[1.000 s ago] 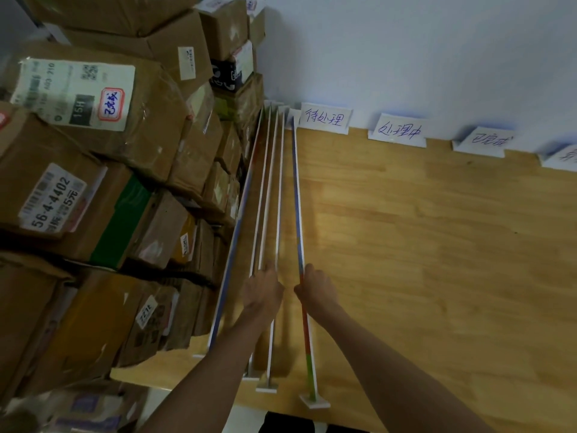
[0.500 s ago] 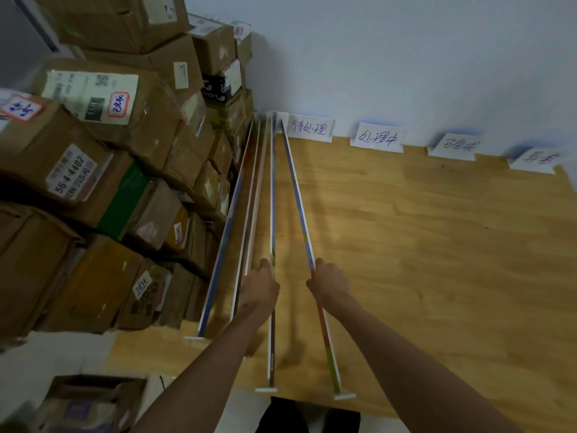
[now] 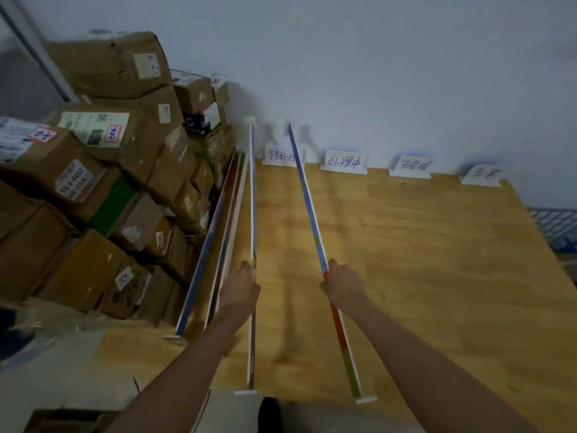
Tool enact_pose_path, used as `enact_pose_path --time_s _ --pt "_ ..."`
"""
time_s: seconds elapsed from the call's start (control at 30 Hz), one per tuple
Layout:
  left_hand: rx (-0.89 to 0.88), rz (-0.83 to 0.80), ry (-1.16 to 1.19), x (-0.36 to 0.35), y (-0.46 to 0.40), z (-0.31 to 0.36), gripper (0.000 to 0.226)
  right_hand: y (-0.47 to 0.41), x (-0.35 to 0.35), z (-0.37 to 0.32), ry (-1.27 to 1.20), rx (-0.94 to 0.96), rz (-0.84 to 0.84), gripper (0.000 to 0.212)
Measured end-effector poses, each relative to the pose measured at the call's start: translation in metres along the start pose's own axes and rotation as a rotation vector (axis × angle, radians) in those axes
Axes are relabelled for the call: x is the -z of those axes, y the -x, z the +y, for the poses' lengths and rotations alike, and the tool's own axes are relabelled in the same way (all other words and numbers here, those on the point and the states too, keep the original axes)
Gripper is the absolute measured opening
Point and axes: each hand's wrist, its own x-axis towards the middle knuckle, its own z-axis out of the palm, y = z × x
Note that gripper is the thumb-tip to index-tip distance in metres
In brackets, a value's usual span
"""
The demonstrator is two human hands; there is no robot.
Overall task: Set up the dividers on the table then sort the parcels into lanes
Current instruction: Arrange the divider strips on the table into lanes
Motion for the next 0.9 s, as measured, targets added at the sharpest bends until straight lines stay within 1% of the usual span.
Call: enact_pose_path --time_s 0.2,0.33,0.47,0.57,0.7,0.9 --pt "-0.041 0.013 -0.053 -0.006 0.046 0.061 0.035 0.034 0.026 0.069 -0.023 0.027 0.042 0.024" --pt "-0.040 0.005 -0.065 -0.021 0.083 0.112 0.034 0.061 0.040 0.130 -0.030 -0.004 0.081 0.027" --pt "-0.123 -0.004 -0.047 -0.040 0.112 0.159 0.035 0.087 0.051 0.192 -0.043 -0.050 0.121 0.032" --pt "-0.174 -0.016 -0.033 -0.052 0.130 0.194 0.036 0.102 0.064 0.234 -0.057 -0.098 0.152 0.032" --pt "-0.212 -0.041 -0.038 -0.063 0.141 0.237 0.035 0.112 0.081 0.278 -0.073 -0.170 0.180 0.030" --pt "-0.283 -0.087 -0.042 -0.082 0.131 0.289 0.035 0.106 0.102 0.331 -0.065 -0.243 0.167 0.030"
